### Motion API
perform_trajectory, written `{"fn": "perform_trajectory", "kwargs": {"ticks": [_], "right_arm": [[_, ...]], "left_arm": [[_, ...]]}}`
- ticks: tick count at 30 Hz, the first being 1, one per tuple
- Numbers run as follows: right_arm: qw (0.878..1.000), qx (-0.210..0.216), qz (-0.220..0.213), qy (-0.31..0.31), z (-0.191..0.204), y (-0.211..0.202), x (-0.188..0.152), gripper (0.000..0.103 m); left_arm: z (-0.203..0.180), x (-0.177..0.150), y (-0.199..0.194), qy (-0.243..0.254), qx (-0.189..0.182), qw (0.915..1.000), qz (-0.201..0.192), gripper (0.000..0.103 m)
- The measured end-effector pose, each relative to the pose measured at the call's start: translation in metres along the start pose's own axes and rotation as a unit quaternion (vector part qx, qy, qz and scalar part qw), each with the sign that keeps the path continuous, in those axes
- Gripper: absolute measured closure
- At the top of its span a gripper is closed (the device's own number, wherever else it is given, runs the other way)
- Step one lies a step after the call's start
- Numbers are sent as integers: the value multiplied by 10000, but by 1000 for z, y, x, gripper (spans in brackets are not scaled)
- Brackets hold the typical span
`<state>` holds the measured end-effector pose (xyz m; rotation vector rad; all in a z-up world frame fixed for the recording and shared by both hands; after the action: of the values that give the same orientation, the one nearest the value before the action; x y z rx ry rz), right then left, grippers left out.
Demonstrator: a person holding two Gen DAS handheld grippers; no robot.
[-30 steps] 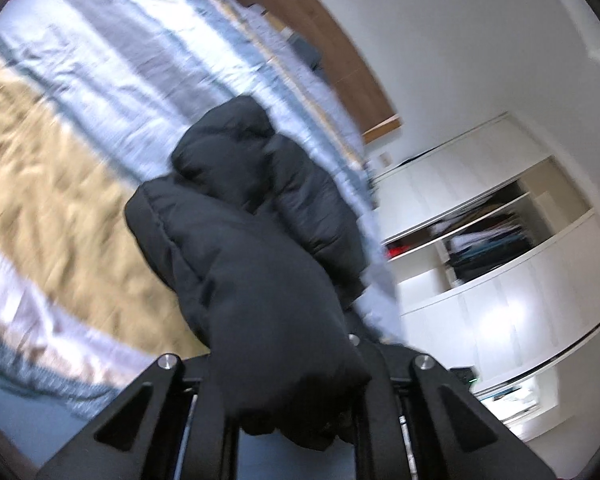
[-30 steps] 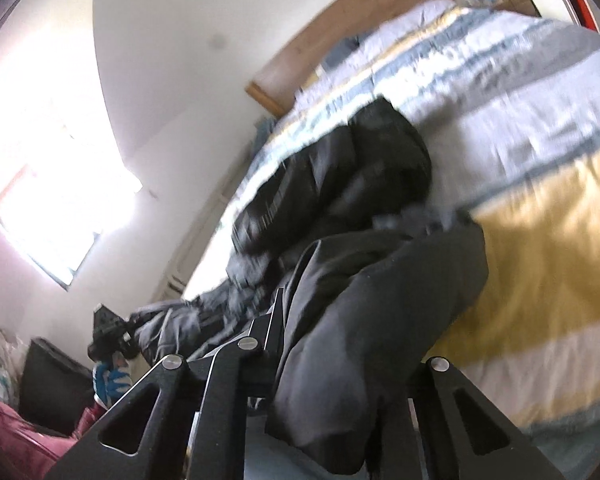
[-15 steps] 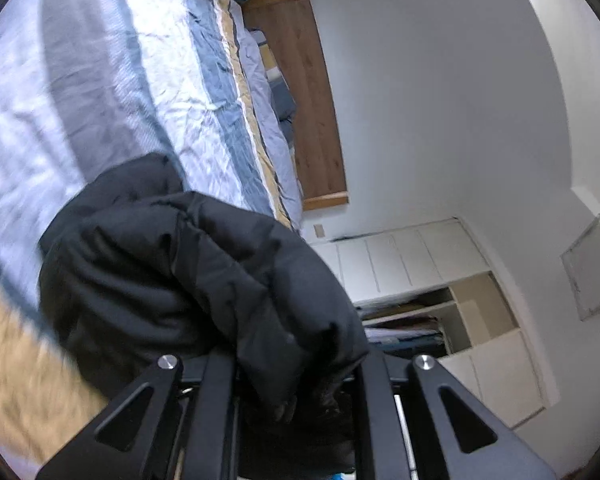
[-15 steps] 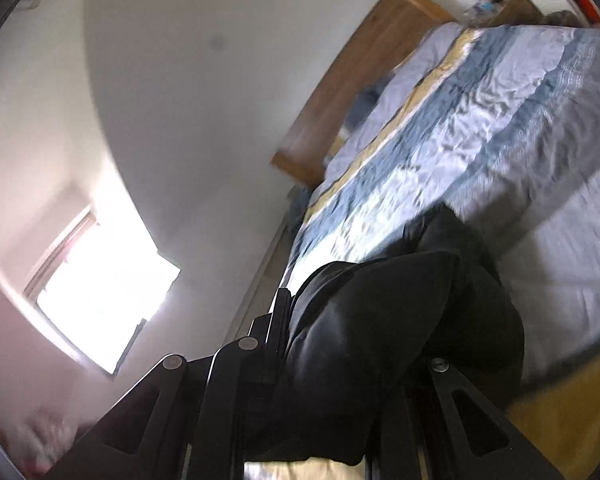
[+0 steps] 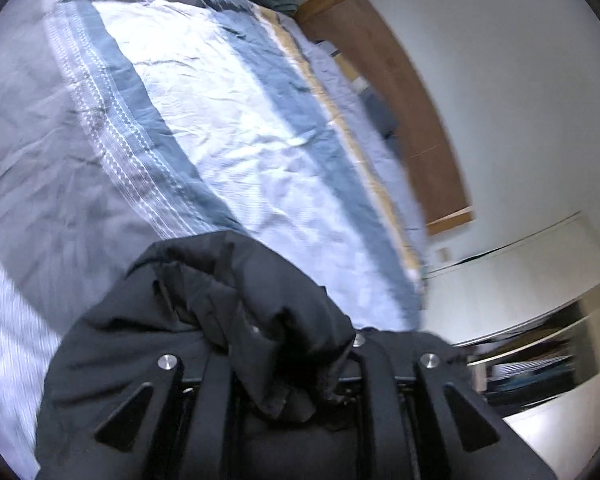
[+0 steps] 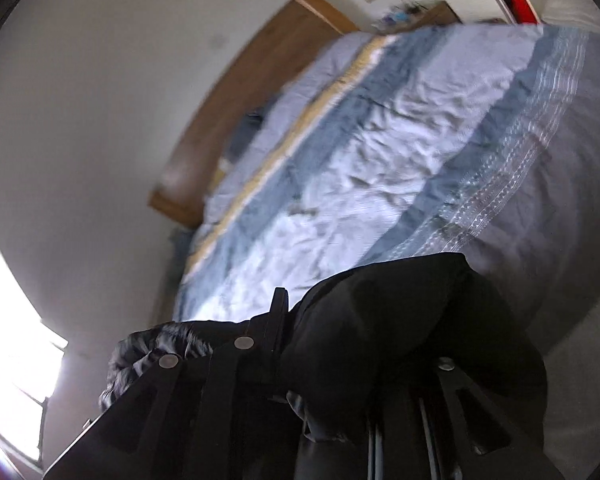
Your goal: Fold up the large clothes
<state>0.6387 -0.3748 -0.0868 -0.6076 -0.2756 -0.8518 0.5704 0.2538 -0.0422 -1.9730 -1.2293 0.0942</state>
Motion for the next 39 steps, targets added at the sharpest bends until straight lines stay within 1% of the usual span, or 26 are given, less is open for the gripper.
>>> {"fn": "perform_trajectory", "kwargs": {"ticks": [2,3,5,10,13,14,15,16,17,18,19,20,21,22,23,25,26,28,30,32,34,37,39], "right_arm": [[9996,-257,65,9,-16,24,3,82],[9992,-363,170,29,-27,39,2,83],[9986,-418,296,95,-41,62,-3,84],[9973,-594,434,-16,-51,84,-12,84],[9968,-637,486,13,-51,84,-11,81],[9969,-620,484,23,-51,84,-11,79],[9973,-557,482,58,-49,80,-9,72],[9975,-513,468,93,-48,77,-7,63],[9978,-464,445,141,-47,73,-4,57],[9981,-383,430,209,-46,68,-1,42],[9983,-328,418,245,-43,62,3,24],[9984,-343,399,208,-39,55,7,16],[9985,-394,364,129,-34,47,12,13],[9985,-447,302,72,-30,38,17,13],[9986,-454,246,61,-27,32,22,13],[9990,-417,118,57,-17,10,34,13],[9991,-409,101,-3,-11,2,37,13],[9988,-404,90,-255,6,-13,40,13],[9974,-392,110,-599,27,-23,37,13],[9942,-370,246,-977,52,-25,23,13],[9900,-347,391,-1311,73,-21,3,13],[9811,-248,690,-1788,102,-2,-36,13],[9736,-245,888,-2088,116,13,-62,13]], "left_arm": [[14,1,38,47,226,9997,119,88],[21,0,52,56,273,9995,173,88],[30,-5,77,84,303,9991,282,88],[39,-12,104,136,326,9983,453,88],[39,-12,106,172,371,9974,599,88],[38,-10,106,181,357,9971,653,86],[36,-9,102,175,283,9969,708,84],[32,-6,94,106,137,9970,750,77],[31,-2,86,-22,-56,9969,783,69],[30,3,74,-213,-302,9961,798,65],[30,9,65,-405,-532,9946,796,55],[29,15,56,-536,-663,9933,775,51],[28,22,44,-606,-708,9931,710,51],[28,29,34,-561,-646,9943,636,51],[28,34,26,-484,-562,9956,571,51],[33,46,4,-313,-207,9986,370,51],[32,49,-10,-99,12,9997,242,51],[27,49,-32,310,310,9990,49,51],[16,42,-50,693,471,9965,-49,51],[-3,27,-57,1172,693,9906,-96,51],[-23,8,-57,1583,796,9841,-89,51],[-54,-31,-42,2201,794,9722,62,51],[-73,-59,-22,2588,807,9623,217,51]]}}
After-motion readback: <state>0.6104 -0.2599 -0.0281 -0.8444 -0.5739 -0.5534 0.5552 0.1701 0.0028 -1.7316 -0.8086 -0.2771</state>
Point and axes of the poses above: each gripper's, at about its wrist camera, not at the fingertips, and y roughly the way its jaws point, z to its left, x to its top, the point moved 6 cm from there along y, roughly the way its jaws point, and after that the axes turned 7 degrees about x, right-handed, at the moved point
